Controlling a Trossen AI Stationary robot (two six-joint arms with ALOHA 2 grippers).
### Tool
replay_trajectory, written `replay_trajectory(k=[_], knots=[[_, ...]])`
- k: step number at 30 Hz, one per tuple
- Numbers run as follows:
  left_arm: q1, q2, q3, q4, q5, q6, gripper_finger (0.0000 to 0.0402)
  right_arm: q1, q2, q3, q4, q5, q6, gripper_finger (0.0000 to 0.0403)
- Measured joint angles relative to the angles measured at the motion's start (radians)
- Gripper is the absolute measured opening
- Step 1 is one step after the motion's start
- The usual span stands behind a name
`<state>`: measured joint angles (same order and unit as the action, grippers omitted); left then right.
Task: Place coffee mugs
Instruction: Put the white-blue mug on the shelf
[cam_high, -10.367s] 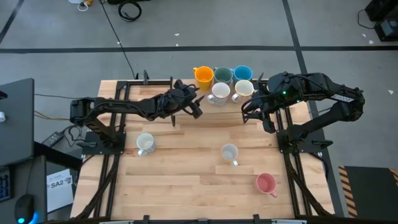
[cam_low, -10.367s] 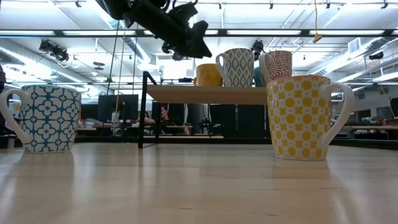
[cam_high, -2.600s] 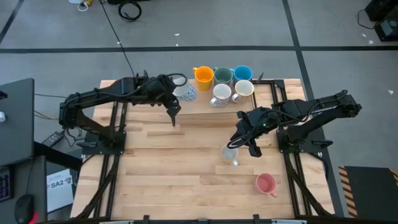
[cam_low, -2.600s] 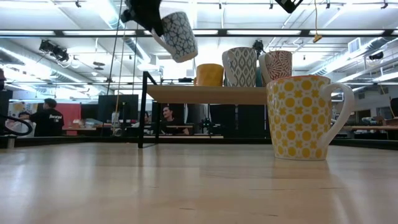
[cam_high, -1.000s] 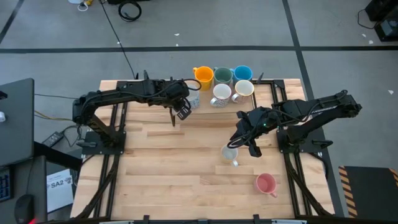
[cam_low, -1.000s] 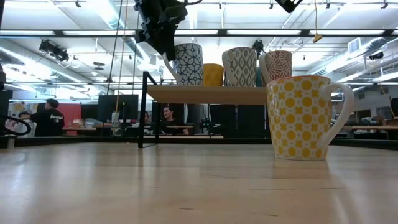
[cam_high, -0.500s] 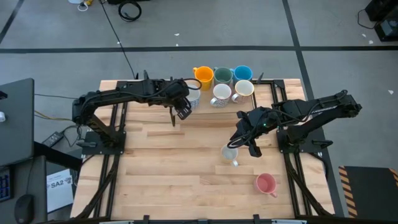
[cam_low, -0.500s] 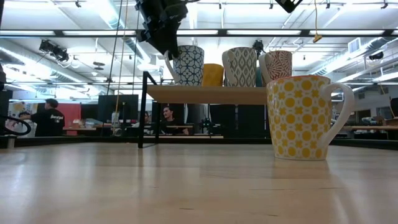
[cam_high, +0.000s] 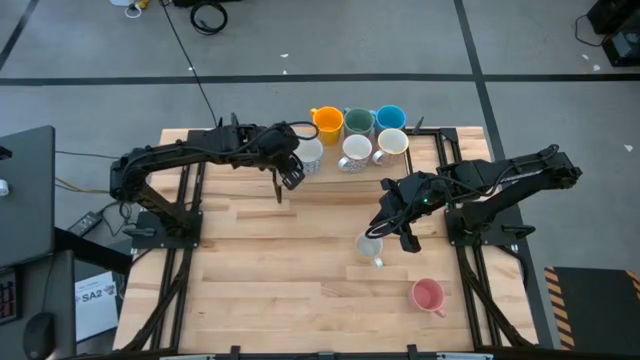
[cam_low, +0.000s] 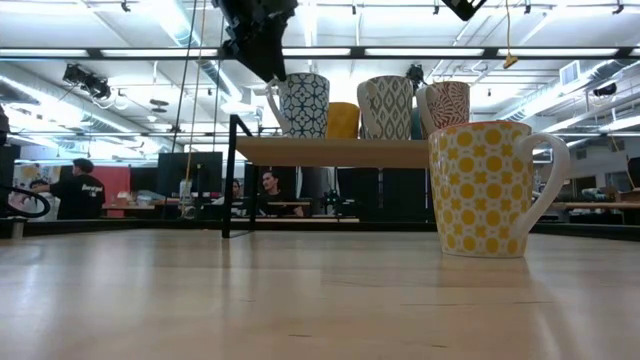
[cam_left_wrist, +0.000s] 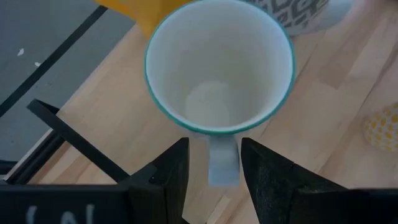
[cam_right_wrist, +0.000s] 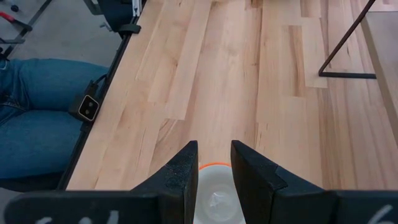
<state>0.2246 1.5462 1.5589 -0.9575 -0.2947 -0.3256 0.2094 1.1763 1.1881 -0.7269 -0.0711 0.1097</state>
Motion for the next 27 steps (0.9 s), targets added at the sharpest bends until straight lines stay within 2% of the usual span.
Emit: replay_trajectory(k=[12, 27], knots=[[0.039, -0.080, 0.001, -0.006, -0.005, 0.000, 0.0153, 0.000, 0.000, 0.000, 0.000, 0.000, 0.000, 0.0101], [0.111, -0.060, 0.000, -0.039, -0.013, 0.008, 0.0153, 0.000, 0.000, 0.000, 0.000, 0.000, -0.008, 0.0101]])
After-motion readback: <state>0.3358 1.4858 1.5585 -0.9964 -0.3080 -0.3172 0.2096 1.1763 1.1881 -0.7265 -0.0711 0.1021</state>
